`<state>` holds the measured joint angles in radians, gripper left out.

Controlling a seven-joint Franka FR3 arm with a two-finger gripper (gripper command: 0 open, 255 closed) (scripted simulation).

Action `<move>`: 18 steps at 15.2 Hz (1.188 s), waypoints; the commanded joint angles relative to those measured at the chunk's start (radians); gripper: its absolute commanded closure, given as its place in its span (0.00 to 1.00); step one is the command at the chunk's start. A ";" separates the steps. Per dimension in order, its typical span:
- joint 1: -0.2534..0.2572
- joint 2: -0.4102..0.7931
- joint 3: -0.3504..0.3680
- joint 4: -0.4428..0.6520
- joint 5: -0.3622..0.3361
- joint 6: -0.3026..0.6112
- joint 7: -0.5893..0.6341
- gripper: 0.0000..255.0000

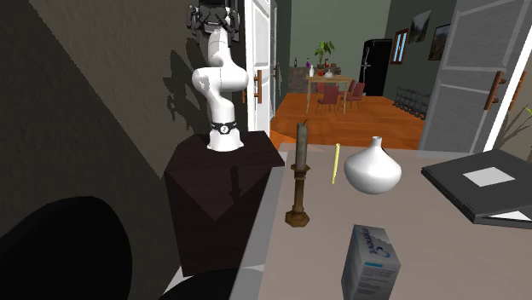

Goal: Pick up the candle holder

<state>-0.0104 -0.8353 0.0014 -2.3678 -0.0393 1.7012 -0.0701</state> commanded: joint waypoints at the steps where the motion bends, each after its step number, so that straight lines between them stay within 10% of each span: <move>1: 0.000 0.000 0.000 0.000 0.000 0.000 0.000 0.00; 18: -0.012 0.383 0.294 -0.144 -0.063 0.626 0.323 0.00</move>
<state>-0.0164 -0.4871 0.2723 -2.5144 -0.0873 2.2880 0.2223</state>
